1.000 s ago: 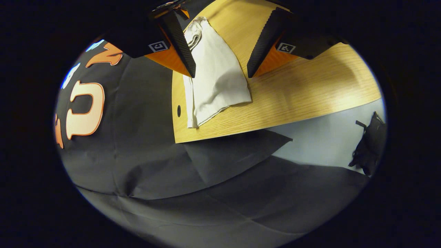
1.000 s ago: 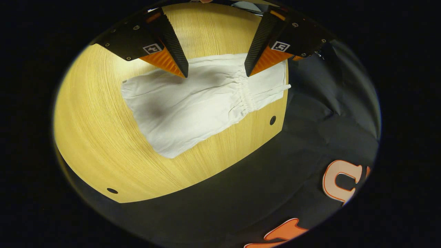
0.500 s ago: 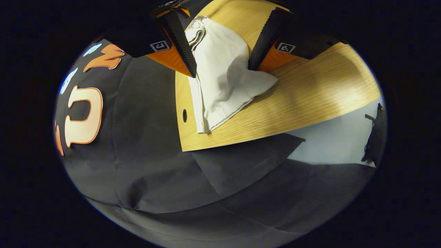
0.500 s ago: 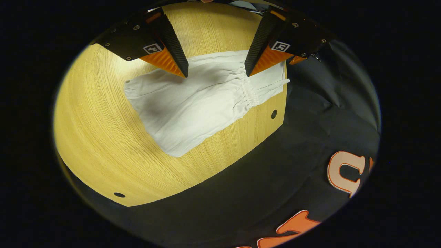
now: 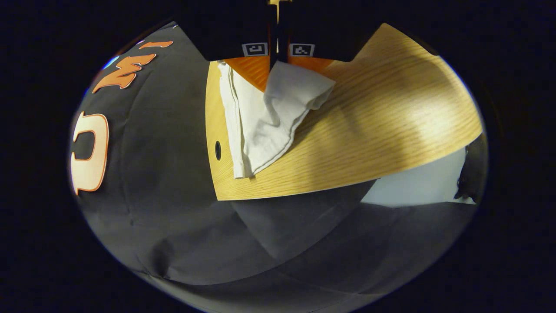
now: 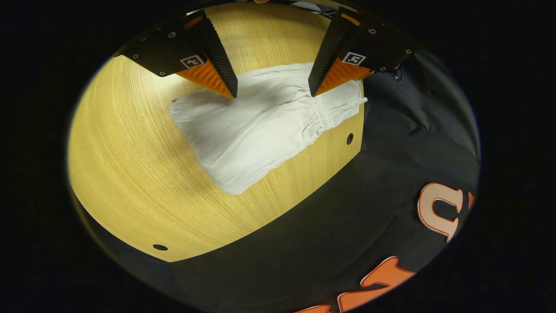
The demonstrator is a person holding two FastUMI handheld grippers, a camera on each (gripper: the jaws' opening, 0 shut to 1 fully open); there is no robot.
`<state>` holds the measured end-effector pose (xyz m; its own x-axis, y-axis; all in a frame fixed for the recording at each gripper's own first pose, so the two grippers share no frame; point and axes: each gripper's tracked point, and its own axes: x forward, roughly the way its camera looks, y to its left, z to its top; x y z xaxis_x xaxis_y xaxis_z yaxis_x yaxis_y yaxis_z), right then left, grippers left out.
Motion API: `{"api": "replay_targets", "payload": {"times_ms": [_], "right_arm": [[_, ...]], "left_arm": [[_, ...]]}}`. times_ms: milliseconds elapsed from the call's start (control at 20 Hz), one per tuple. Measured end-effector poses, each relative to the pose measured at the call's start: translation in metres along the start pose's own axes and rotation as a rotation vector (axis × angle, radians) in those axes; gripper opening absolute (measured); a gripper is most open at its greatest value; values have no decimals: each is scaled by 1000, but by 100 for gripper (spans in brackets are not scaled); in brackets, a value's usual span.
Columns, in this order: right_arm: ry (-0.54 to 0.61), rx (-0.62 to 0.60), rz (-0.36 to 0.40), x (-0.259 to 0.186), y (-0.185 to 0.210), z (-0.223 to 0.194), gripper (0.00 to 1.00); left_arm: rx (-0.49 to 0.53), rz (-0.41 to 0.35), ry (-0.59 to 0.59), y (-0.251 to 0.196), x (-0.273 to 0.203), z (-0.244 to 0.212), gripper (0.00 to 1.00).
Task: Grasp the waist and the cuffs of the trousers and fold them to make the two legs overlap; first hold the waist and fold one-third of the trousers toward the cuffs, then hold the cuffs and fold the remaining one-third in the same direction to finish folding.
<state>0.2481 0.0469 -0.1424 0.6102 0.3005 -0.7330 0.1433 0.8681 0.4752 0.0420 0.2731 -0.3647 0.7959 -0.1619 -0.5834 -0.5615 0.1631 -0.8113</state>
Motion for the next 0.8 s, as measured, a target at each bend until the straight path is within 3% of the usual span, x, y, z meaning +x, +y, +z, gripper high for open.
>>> {"api": "replay_targets", "payload": {"times_ms": [250,450,800], "right_arm": [[-7,-22,7,-4,-4,0,98],[-10,-42,29,-11,-11,4,98],[-38,-16,77,-32,-40,27,98]], "left_arm": [[137,11,-38,-23,-13,3,5],[236,-44,-76,-72,-34,-3,5],[309,-141,-96,-162,-60,-42,5]]}}
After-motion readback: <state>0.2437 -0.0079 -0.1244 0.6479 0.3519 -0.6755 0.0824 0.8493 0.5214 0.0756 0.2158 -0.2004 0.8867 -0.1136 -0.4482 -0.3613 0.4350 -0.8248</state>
